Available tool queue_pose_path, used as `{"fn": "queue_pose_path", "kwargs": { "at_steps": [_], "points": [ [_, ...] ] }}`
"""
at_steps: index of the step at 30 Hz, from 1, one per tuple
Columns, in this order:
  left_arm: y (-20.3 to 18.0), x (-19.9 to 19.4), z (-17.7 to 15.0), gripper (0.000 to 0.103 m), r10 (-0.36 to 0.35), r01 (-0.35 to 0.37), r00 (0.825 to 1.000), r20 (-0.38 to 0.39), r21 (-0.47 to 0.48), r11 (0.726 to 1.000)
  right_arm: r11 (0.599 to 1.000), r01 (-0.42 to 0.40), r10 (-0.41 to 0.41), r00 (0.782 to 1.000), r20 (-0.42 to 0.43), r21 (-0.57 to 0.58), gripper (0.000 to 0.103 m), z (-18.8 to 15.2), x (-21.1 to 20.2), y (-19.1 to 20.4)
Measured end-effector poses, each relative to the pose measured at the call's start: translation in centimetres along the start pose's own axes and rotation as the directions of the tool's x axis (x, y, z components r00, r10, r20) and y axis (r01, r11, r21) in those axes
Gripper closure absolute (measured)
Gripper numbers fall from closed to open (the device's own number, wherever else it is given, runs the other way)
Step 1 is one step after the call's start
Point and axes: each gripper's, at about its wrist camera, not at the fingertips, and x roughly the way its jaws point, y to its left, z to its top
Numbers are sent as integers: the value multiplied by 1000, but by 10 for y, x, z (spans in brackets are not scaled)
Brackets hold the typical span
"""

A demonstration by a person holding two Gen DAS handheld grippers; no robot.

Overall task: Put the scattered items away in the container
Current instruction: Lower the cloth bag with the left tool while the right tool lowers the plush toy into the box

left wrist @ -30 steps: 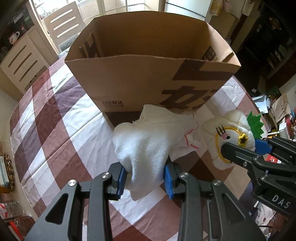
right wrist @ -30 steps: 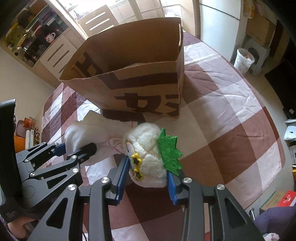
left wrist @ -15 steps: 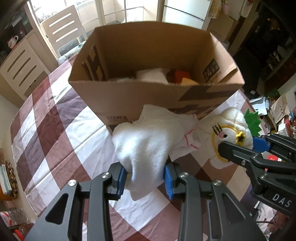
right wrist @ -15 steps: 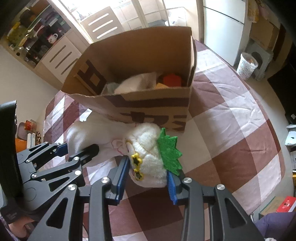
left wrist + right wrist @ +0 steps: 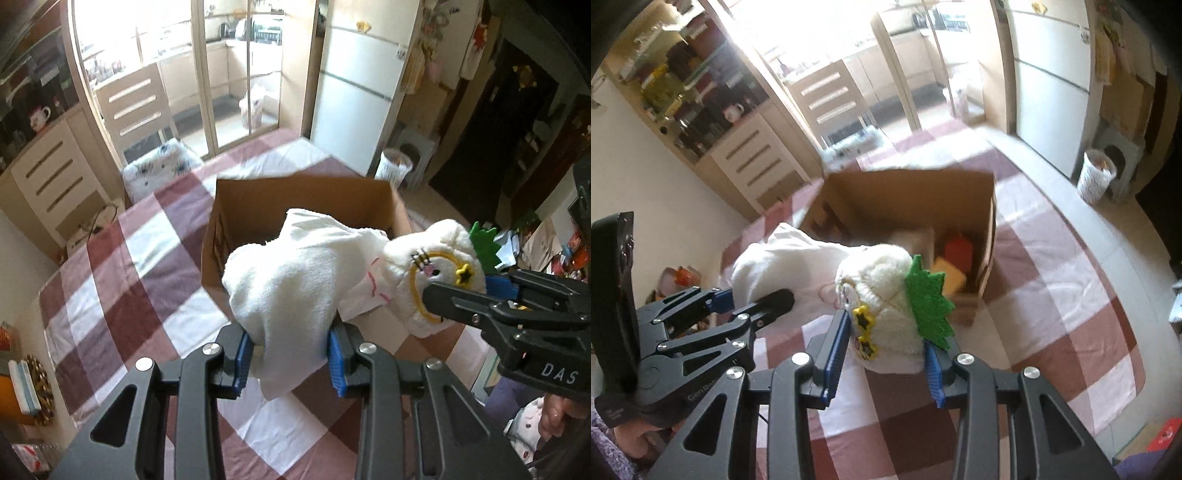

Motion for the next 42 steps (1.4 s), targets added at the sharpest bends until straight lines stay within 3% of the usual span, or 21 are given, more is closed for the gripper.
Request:
{"fn": "queue_pose_path", "kwargs": {
  "at_steps": [9, 16, 24, 42],
  "points": [
    [14, 11, 53, 67, 4, -3, 999, 34, -23, 1000, 998, 47, -45, 997, 67, -31, 65, 41, 8, 0],
    [31, 70, 77, 67, -51, 46, 997, -61, -92, 995, 995, 96, -95, 995, 30, -13, 65, 64, 52, -16],
    [30, 118, 71, 67, -32, 18, 989, -143, -98, 995, 993, 121, -121, 992, -43, -6, 65, 64, 99, -22],
    [35, 148, 49, 68, 51, -59, 977, -206, -37, 998, 989, 137, -144, 979, -144, -57, 65, 49, 134, -23]
  ]
}}
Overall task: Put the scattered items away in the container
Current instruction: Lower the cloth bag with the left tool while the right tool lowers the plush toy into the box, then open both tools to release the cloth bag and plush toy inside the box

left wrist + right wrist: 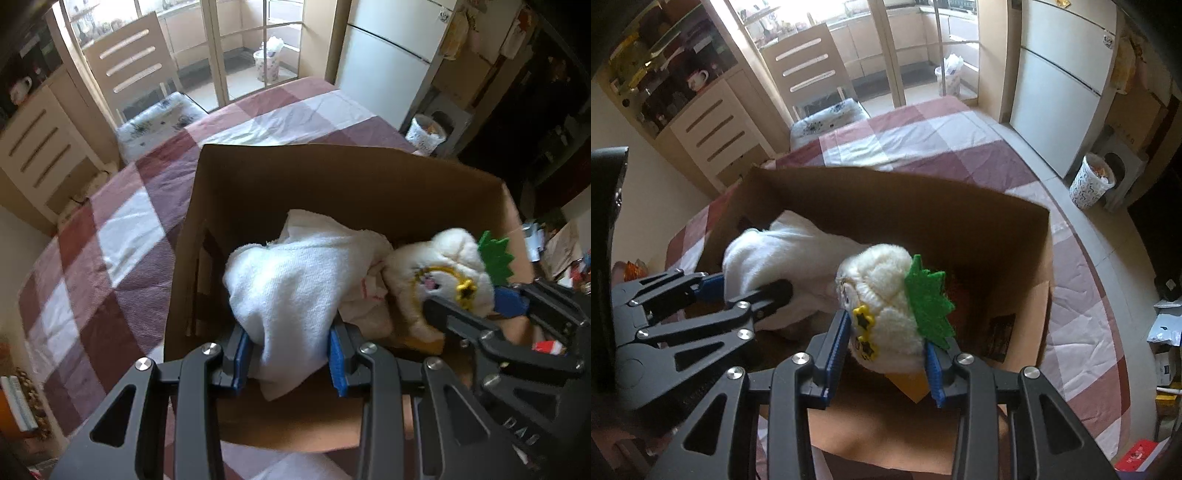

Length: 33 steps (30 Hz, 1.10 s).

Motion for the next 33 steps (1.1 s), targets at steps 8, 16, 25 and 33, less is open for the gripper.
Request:
{"fn": "queue_pose_path", "kwargs": {
  "at_steps": [8, 16, 25, 33],
  "points": [
    [-2, 2, 0, 65, 28, -28, 1000, 3, 16, 999, 1000, 13, -13, 1000, -12, 8, 65, -1, 3, -9],
    [-2, 0, 0, 51, 24, -24, 1000, 10, 12, 1000, 999, -38, 38, 999, -6, 38, 63, 3, 0, -9],
    [-2, -17, 4, 36, 35, -36, 998, 50, 16, 999, 996, -60, 58, 998, 25, 70, 59, 11, -19, -15],
    [-3, -28, 3, 36, 42, -43, 997, 68, 17, 999, 996, -59, 56, 997, 52, 74, 59, 14, -39, -18]
  ]
}}
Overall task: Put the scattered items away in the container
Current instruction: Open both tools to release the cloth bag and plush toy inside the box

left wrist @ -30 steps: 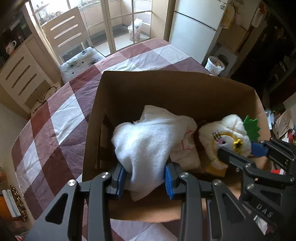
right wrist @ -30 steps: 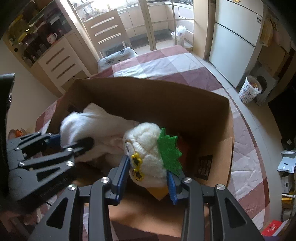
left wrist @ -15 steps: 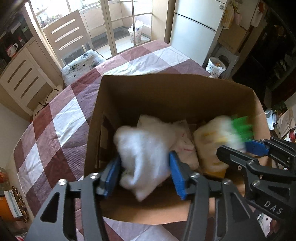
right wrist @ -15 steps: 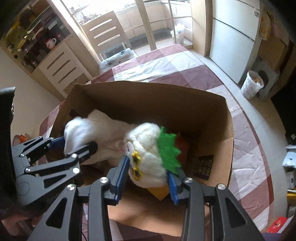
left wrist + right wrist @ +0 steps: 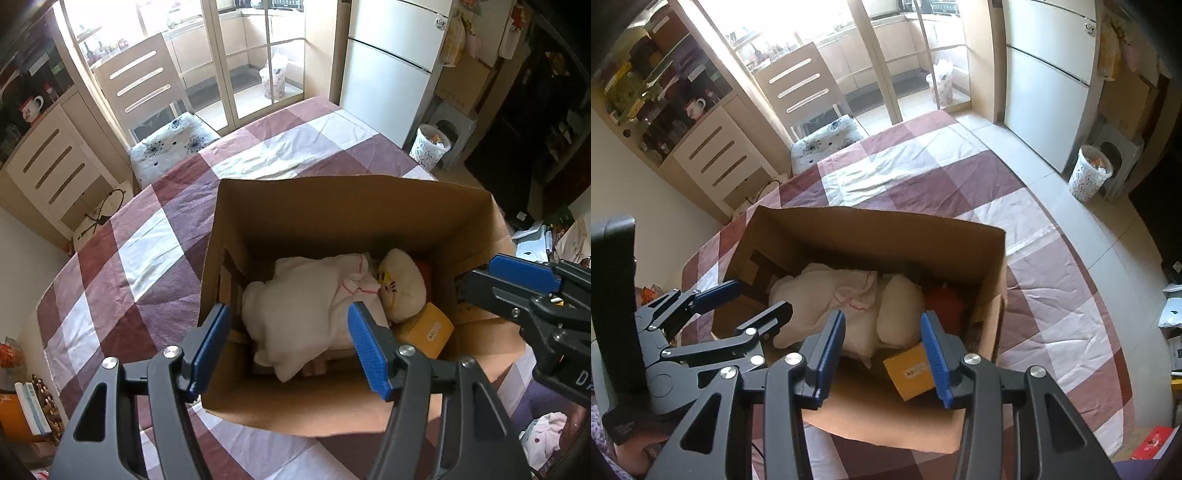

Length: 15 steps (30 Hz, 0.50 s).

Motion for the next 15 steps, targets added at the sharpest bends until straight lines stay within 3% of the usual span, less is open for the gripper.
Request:
{"fn": "queue_pose_path", "kwargs": {
  "at_steps": [8, 15],
  "points": [
    [-5, -21, -11, 25, -17, 17, 1000, 8, -10, 1000, 1000, 5, -5, 1000, -1, 7, 59, -12, -19, -2],
    [-13, -29, -29, 18, -3, 1, 1000, -25, -44, 999, 997, 60, -60, 998, -11, 54, 59, -31, -33, -11]
  ]
}}
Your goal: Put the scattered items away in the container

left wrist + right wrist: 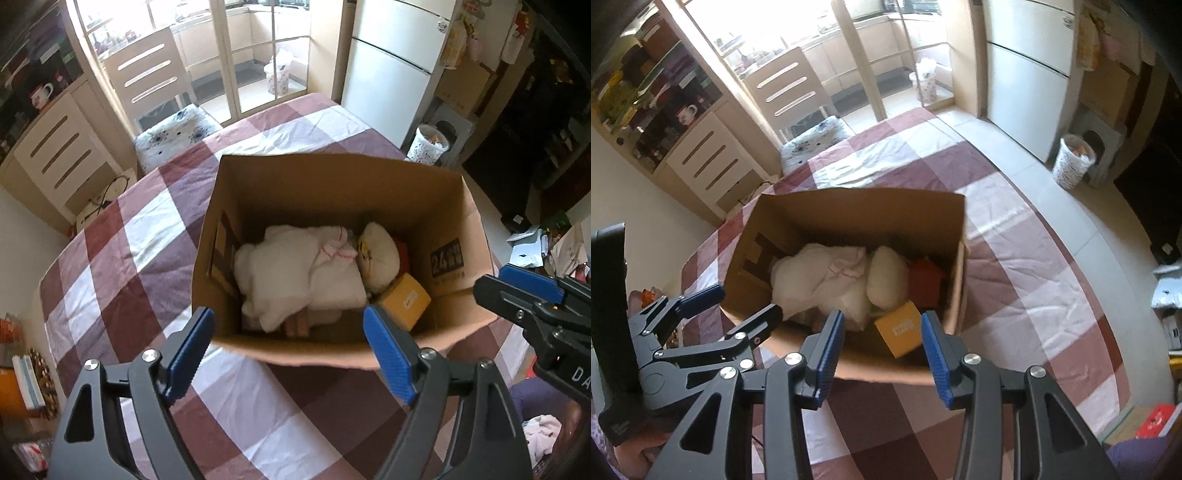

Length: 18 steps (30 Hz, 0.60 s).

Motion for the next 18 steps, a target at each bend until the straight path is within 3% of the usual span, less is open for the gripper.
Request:
{"fn": "queue_pose_path", "kwargs": {
  "at_steps": [10, 18],
  "points": [
    [-19, -3, -12, 18, 34, -34, 998, -62, -10, 999, 995, 103, -103, 994, -20, -5, 59, -25, -6, -2],
    [-23, -1, -14, 17, 64, -66, 995, -81, -17, 998, 988, 146, -147, 989, -13, -47, 59, -24, -6, 7]
  ]
}}
